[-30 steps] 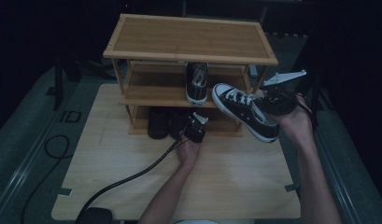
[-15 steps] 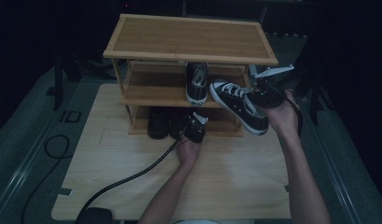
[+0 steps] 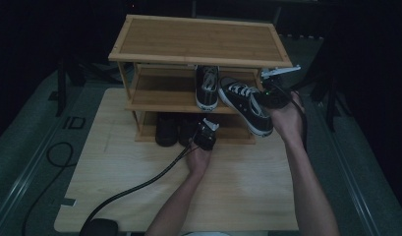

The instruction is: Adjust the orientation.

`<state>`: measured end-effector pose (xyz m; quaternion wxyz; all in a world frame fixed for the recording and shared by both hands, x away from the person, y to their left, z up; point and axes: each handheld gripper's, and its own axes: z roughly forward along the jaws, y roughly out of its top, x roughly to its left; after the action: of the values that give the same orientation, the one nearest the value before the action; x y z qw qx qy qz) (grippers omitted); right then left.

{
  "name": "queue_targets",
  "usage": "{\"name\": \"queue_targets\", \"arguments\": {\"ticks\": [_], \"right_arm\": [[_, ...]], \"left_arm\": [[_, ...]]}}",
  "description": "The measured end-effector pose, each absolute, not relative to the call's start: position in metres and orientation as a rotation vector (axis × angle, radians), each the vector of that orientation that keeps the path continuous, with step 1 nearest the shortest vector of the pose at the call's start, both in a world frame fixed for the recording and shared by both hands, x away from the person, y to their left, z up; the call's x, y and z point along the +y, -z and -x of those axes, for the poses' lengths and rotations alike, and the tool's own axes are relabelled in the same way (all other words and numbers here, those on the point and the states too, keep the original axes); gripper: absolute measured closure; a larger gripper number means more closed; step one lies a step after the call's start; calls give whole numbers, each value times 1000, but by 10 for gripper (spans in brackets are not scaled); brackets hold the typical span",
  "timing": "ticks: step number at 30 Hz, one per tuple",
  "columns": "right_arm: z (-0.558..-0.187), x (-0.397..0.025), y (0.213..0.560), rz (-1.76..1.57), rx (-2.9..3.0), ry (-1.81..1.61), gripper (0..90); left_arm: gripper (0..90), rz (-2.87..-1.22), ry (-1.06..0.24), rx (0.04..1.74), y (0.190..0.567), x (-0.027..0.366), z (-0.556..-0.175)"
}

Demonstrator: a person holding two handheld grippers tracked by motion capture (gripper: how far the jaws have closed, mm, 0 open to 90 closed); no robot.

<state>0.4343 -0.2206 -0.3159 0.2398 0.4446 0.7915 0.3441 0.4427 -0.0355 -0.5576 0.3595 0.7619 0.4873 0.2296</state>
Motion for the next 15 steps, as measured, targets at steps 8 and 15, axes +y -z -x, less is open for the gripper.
{"name": "queue_targets", "arguments": {"ticks": [8,15], "right_arm": [[-438,-217,320,-1241,2122,-969,877],[-437,-225,322,-1250,2136,-984,771]], "left_arm": [[900,-1966,-595,1259,558,-36,-443],[900,-1965,-595,1259,558,-36,-443]]}}
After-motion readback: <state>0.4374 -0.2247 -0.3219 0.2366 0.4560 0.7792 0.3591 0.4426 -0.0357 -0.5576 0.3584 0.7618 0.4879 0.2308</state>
